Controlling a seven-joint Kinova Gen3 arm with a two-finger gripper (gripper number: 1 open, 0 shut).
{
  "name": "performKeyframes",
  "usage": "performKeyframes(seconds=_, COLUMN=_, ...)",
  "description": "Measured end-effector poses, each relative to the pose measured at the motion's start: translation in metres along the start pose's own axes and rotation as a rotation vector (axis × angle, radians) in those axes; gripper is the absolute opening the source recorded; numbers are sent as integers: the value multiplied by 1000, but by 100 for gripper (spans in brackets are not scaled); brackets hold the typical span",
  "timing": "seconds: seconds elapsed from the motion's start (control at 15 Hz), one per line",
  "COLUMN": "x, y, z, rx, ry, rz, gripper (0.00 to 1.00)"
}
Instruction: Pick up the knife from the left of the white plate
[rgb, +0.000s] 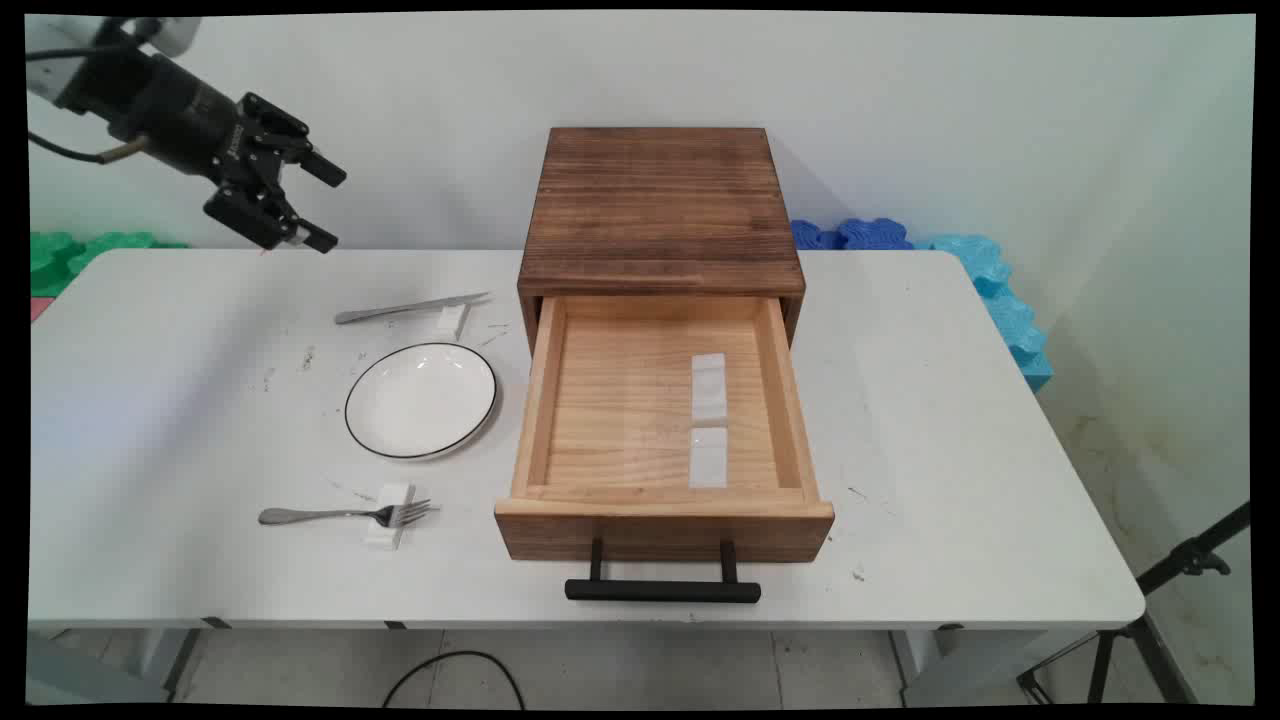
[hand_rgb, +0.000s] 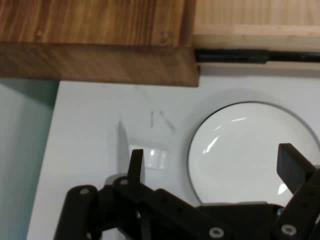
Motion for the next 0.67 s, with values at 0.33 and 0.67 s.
performKeyframes(seconds=0.33, x=-12, y=-23, z=22, rx=47, ry=-58, rz=-18, gripper=100)
performKeyframes(seconds=0.67, x=-29, y=-41, z=44, rx=70, ry=-107, rz=-42, gripper=100)
